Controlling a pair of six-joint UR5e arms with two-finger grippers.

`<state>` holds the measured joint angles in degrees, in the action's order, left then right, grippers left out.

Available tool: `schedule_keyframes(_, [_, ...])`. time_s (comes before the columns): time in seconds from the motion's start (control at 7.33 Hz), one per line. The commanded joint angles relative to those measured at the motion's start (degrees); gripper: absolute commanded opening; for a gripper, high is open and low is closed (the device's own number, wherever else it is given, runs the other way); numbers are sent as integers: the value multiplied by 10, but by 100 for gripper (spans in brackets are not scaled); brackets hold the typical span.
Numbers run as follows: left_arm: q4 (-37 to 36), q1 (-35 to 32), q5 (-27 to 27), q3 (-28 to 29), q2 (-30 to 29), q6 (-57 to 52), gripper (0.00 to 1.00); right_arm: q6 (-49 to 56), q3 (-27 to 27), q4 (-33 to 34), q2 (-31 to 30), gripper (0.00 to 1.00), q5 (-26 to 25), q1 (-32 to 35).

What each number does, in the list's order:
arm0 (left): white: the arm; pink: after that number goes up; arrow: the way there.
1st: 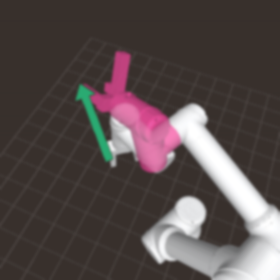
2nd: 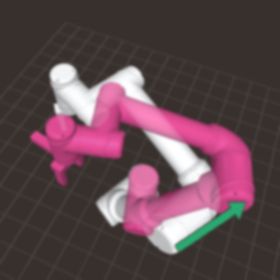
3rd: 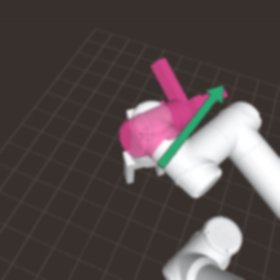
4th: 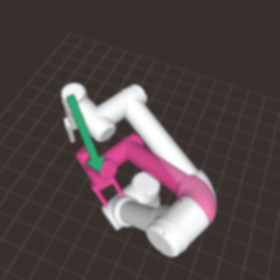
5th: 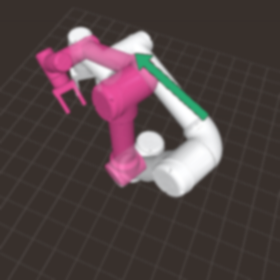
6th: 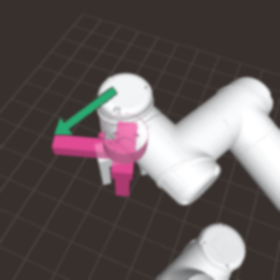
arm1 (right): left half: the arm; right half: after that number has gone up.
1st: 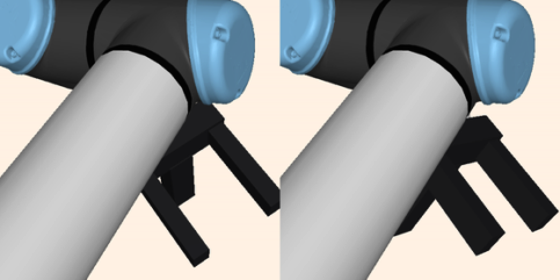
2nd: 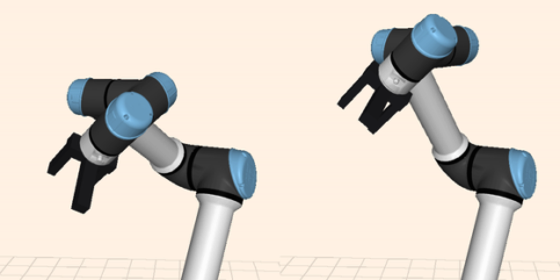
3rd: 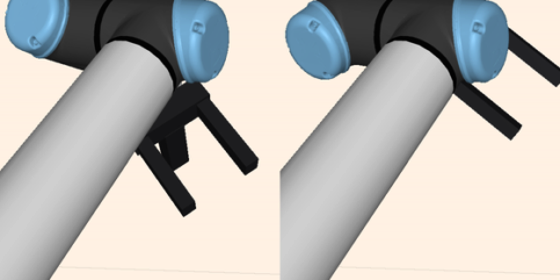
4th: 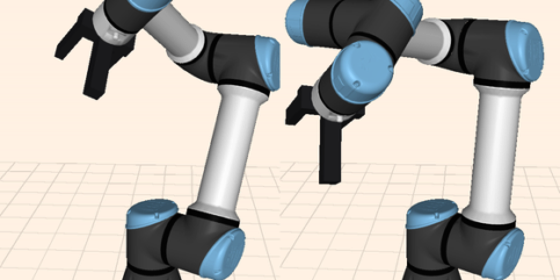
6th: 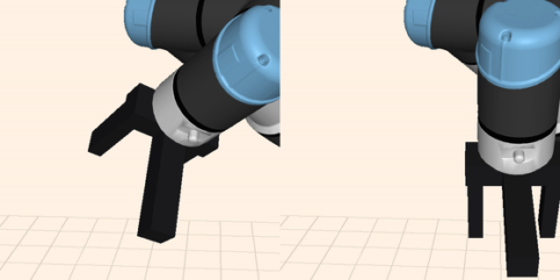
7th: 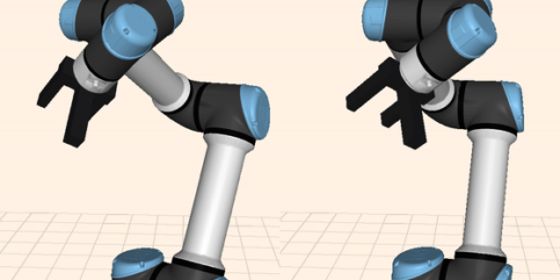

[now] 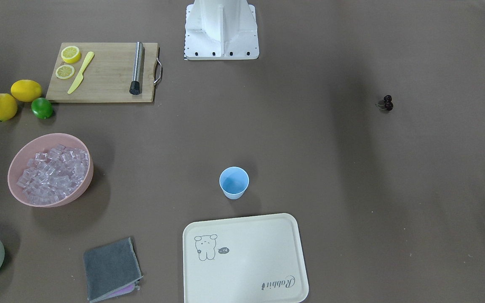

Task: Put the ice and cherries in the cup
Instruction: 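Move the right gripper over the pink bowl of ice cubes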

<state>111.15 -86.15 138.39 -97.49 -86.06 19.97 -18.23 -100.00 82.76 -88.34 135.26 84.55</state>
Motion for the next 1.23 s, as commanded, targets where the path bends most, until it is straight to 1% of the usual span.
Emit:
schedule_keyframes(0.0, [0, -3, 0, -17, 9, 0, 98, -55, -3, -99, -3, 99, -15, -94])
schedule_keyframes(0.14, [0, -4, 0, -15, 10, 0, 98, -112, -12, -112, 2, 98, -60, -144])
schedule_keyframes(0.27, [0, -8, 0, -17, 10, 0, 98, -150, -21, -135, 0, 98, -86, -176])
schedule_keyframes(0.41, [3, -22, 0, -23, 23, 0, 98, -166, -26, -135, 13, 98, -99, -211])
schedule_keyframes(0.55, [6, -26, -3, -38, 40, 0, 98, -172, -27, -134, 23, 98, -125, -240])
schedule_keyframes(0.68, [6, -27, -1, -42, 46, -1, 98, -195, -27, -135, 30, 96, -139, -274])
schedule_keyframes(0.82, [8, -31, -2, -43, 51, -1, 98, -196, -9, -133, 45, 90, -148, -300])
schedule_keyframes(0.95, [8, -33, -4, -40, 51, -1, 98, -192, 1, -134, 47, 90, -152, -309])
schedule_keyframes(1.09, [8, -33, -4, -40, 52, -2, 98, -195, 1, -134, 47, 89, -173, -322])
